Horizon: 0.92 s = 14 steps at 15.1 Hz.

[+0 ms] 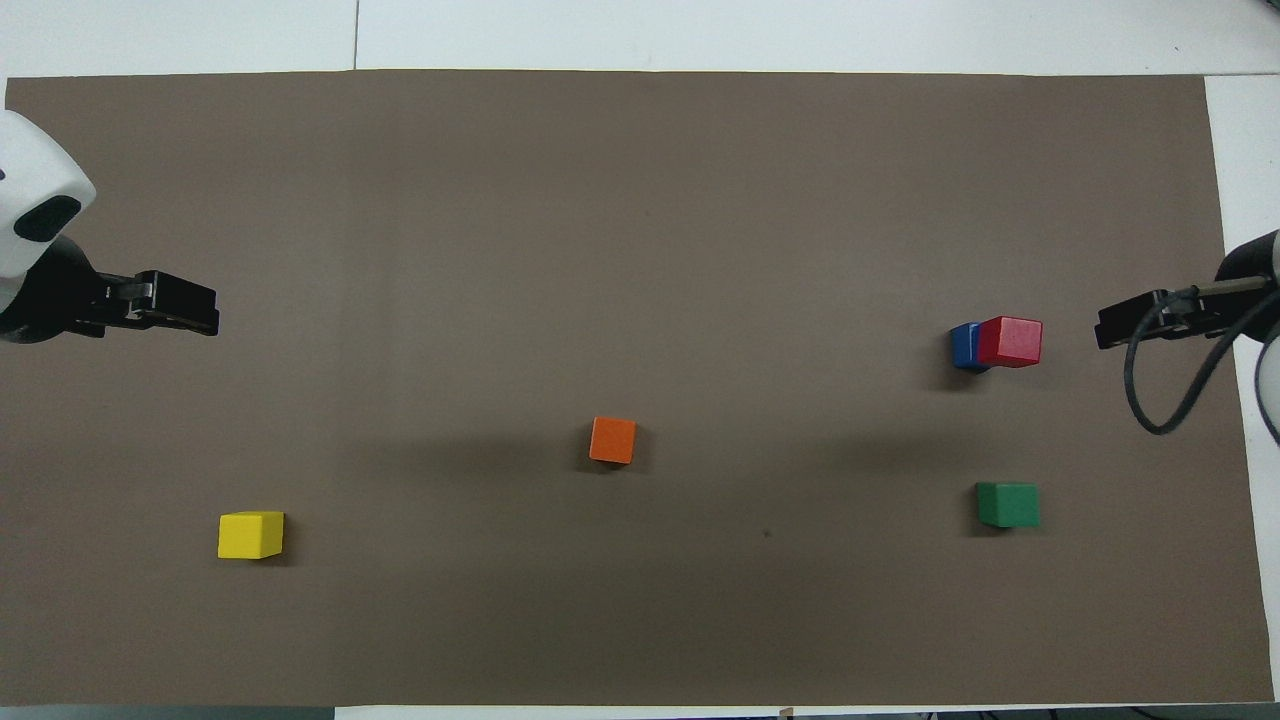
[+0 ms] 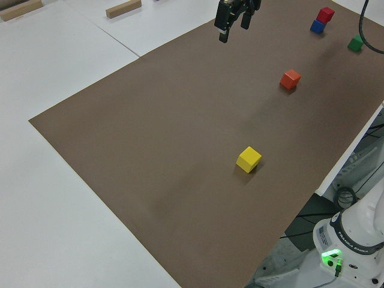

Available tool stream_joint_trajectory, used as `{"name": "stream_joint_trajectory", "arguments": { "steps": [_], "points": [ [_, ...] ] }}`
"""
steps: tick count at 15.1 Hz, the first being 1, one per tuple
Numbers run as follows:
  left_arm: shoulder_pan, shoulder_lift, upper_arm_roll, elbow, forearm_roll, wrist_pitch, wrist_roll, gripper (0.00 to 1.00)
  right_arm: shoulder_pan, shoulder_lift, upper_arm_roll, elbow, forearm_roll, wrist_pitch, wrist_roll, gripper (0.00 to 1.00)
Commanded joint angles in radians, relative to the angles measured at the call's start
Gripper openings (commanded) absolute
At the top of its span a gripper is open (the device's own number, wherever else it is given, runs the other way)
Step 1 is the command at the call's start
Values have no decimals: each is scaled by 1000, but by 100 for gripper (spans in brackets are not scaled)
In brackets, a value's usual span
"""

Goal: Transfer red block to right arm and stack on blue block

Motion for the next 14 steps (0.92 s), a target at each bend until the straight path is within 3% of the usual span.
{"name": "stream_joint_trajectory", "arguments": {
  "steps": [1, 4, 8, 10, 14],
  "points": [
    [1, -15, 1, -9, 13, -14, 9, 100, -13, 10, 2, 63, -7, -126, -74, 100],
    [1, -15, 2, -9, 13, -14, 9, 100, -19, -7, -4, 63, -5, -152, -94, 100],
    [1, -15, 1, -9, 13, -14, 9, 100, -36, 31, -7, 127, -4, -93, -82, 100],
    [1, -15, 1, -9, 13, -14, 9, 100, -30, 31, -8, 120, -5, -11, -57, 100],
    [1, -15, 1, -9, 13, -14, 7, 100, -22, 30, -8, 104, -5, -6, 15, 100]
  ]
}}
